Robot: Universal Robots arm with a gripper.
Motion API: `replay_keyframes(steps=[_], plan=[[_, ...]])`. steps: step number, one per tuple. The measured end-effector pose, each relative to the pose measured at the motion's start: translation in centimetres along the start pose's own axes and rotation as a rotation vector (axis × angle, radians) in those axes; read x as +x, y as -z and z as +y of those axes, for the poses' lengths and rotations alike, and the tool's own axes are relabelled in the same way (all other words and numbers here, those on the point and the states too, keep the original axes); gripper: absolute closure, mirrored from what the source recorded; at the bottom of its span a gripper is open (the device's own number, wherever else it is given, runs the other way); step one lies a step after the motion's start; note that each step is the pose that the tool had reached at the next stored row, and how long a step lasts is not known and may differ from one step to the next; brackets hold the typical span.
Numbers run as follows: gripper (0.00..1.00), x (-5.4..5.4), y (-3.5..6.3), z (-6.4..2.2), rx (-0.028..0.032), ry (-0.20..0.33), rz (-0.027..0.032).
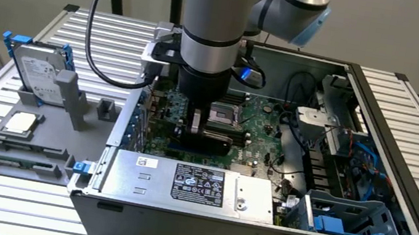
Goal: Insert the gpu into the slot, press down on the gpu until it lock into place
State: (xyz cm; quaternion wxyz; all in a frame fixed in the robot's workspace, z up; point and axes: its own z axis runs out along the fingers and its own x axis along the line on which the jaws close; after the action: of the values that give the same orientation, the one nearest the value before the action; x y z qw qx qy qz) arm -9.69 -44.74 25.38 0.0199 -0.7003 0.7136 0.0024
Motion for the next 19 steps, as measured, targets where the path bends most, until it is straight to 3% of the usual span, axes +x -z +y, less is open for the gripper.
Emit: replay_keyframes(steps=[19], plan=[[0.74,-0.01,-0.56,0.03,0.0001,0.0,-0.0002]])
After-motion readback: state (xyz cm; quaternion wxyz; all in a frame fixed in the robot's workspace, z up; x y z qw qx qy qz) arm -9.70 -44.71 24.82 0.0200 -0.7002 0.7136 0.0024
